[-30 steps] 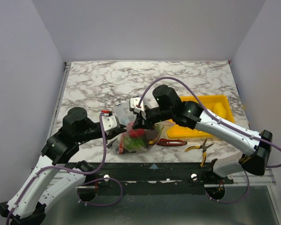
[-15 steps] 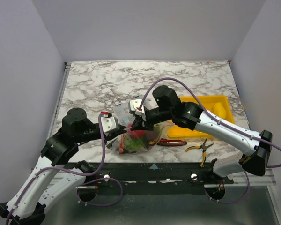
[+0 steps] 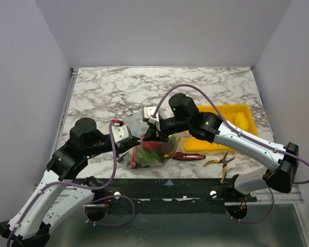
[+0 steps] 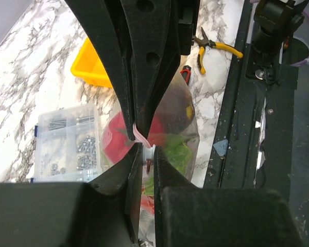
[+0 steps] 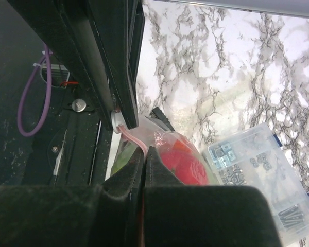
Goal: Place the food in the zip-top bag and seal the zipper
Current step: Zip the zipper food storage bag at the center of the board.
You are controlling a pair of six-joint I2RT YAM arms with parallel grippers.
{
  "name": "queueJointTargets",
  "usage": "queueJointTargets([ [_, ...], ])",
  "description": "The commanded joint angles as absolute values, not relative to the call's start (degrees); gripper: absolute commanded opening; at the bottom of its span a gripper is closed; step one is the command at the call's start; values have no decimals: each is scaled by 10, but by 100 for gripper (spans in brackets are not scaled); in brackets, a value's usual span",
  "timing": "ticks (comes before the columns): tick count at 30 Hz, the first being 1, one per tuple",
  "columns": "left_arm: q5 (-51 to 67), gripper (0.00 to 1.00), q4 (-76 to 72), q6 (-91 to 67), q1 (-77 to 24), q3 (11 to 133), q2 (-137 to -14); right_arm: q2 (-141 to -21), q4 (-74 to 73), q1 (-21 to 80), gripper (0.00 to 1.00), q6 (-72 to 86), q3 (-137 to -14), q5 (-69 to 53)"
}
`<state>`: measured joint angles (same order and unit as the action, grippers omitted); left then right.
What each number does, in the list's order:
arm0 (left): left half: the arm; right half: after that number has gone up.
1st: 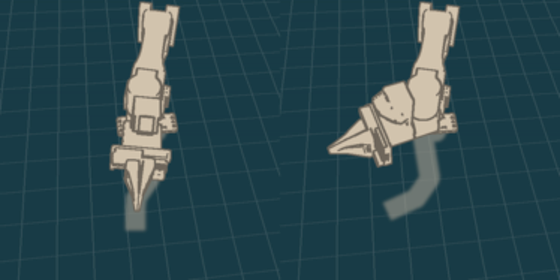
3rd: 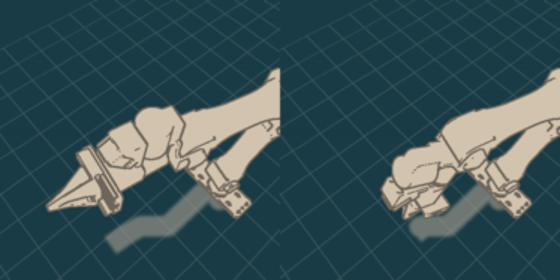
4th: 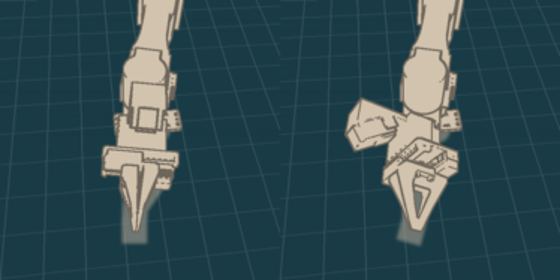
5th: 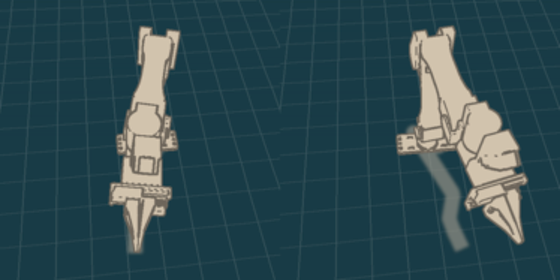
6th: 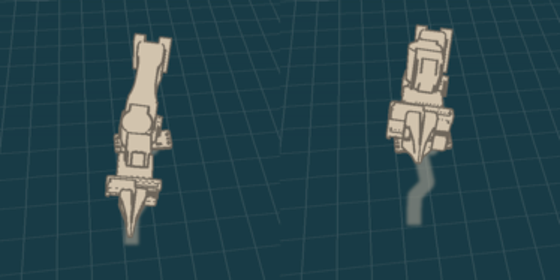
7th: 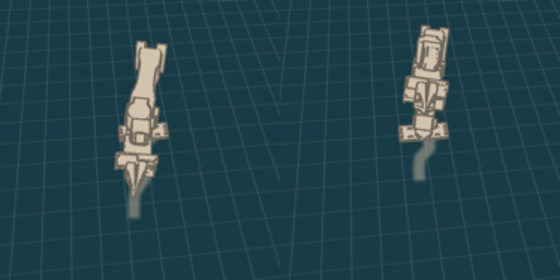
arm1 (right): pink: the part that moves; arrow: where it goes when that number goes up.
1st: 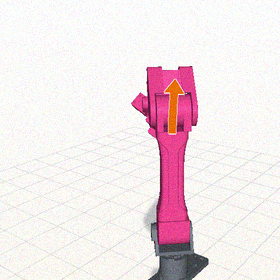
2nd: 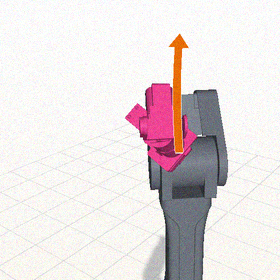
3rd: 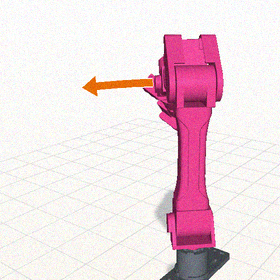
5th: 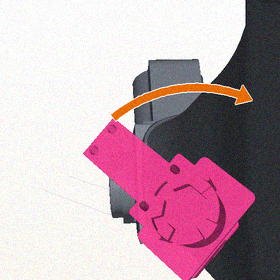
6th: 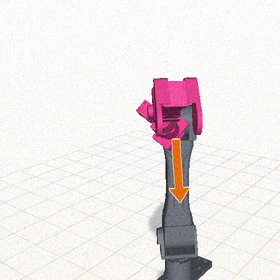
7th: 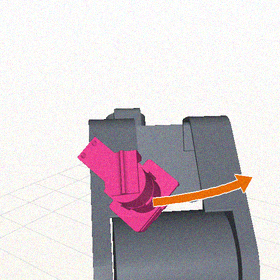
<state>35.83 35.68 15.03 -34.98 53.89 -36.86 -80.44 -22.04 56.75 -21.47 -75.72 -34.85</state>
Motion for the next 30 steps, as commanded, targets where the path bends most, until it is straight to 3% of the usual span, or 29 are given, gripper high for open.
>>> queueJointTargets([
  [1, 344, 1, 272, 118, -352, 512, -361, -803, -161, 575, 0, -190, -755, -367],
  [13, 250, 4, 225, 105, -353, 471, -311, -795, -171, 574, 0, -177, -751, -369],
  [30, 322, 5, 233, 94, -353, 475, -331, -805, -162, 574, 0, -170, -765, -378],
])
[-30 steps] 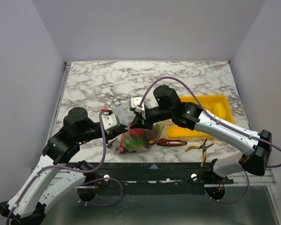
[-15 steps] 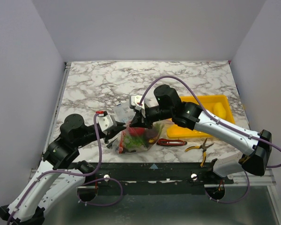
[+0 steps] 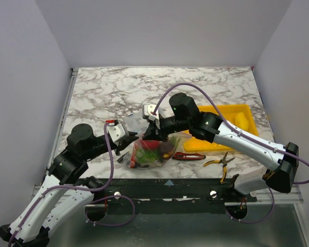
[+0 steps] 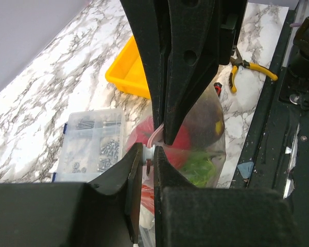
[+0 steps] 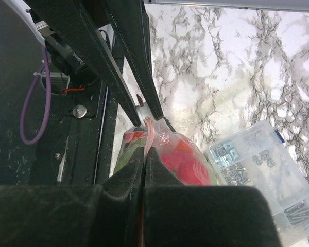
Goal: Place the food in the zip-top bag and seal the zipper
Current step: Zip the zipper food storage bag at the center of the board.
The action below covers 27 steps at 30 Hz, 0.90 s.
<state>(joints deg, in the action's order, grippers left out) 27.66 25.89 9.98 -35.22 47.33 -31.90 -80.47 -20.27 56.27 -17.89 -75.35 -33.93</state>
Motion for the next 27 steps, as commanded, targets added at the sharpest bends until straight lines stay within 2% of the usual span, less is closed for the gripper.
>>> queueJointTargets([
  [1, 329, 6, 232, 93, -353, 476, -333, -805, -160, 575, 0, -169, -765, -381],
  [4, 335, 14, 247, 88, -353, 486, -343, -807, -157, 574, 0, -165, -767, -381],
  [8, 307, 36, 291, 99, -352, 500, -325, -798, -161, 575, 0, -168, -757, -358],
  [14, 279, 57, 335, 104, -352, 518, -296, -794, -164, 574, 0, -168, -752, -352],
  [19, 245, 58, 353, 114, -352, 526, -280, -794, -171, 574, 0, -172, -752, -353],
  [27, 274, 43, 334, 135, -352, 541, -317, -798, -181, 575, 0, -175, -762, -358],
])
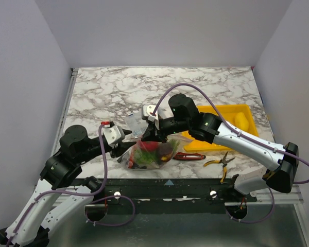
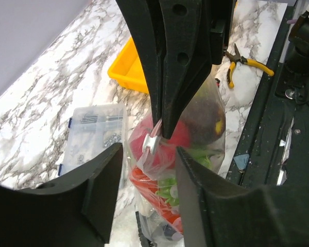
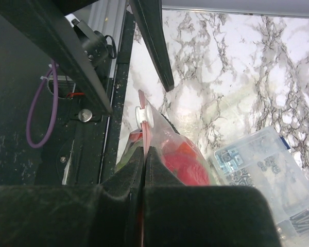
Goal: Place the food in the zip-top bag and seal the zipper
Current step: Zip the zipper food storage bag at the center of the board.
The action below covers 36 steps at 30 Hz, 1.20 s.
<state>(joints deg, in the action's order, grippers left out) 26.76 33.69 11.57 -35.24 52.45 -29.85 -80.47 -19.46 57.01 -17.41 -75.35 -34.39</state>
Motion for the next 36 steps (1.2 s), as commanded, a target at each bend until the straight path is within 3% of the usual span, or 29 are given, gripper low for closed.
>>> queueJointTargets([
  [1, 275, 42, 330, 137, -352, 540, -320, -798, -182, 575, 0, -176, -763, -358],
  [13, 327, 17, 310, 137, -352, 537, -349, -799, -171, 574, 0, -172, -763, -367],
  [19, 349, 12, 284, 122, -352, 528, -369, -801, -151, 574, 0, -162, -761, -383],
  [32, 423, 10, 234, 93, -353, 512, -410, -797, -123, 575, 0, -153, -754, -396],
  [34, 421, 13, 224, 84, -353, 508, -410, -796, -121, 574, 0, -151, -752, -393],
  [36, 398, 24, 229, 83, -352, 509, -398, -788, -120, 574, 0, -152, -742, -378],
])
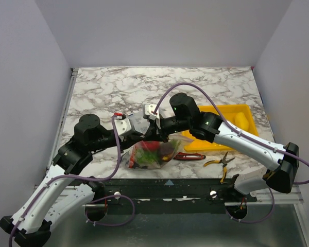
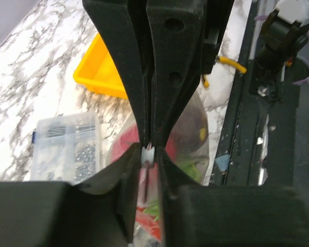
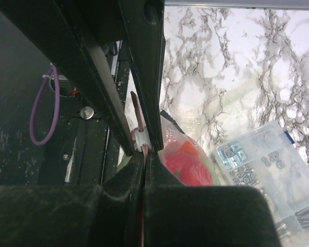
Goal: Place the food in the zip-top bag and seal the zipper
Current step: Zip the zipper food storage bag at the center of the board.
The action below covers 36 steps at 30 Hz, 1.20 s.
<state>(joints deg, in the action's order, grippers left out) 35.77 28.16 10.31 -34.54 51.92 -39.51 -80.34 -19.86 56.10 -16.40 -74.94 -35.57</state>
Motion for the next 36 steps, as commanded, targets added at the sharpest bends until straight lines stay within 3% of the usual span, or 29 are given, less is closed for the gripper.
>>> queueJointTargets([
  [1, 385, 34, 236, 83, -352, 510, -388, -783, -120, 574, 0, -150, -734, -371],
  [6, 315, 77, 305, 78, -352, 515, -307, -750, -119, 575, 0, -145, -696, -343],
  [11, 272, 84, 320, 67, -350, 481, -215, -727, -104, 574, 0, -144, -671, -346],
  [13, 279, 82, 318, 67, -350, 466, -210, -724, -103, 574, 0, -148, -666, -347],
  [19, 304, 61, 286, 75, -350, 449, -241, -729, -112, 574, 0, -158, -675, -349],
  [28, 322, 51, 255, 97, -350, 470, -284, -747, -126, 574, 0, -164, -696, -358],
  [36, 352, 28, 263, 110, -350, 479, -308, -750, -129, 574, 0, -165, -706, -359],
])
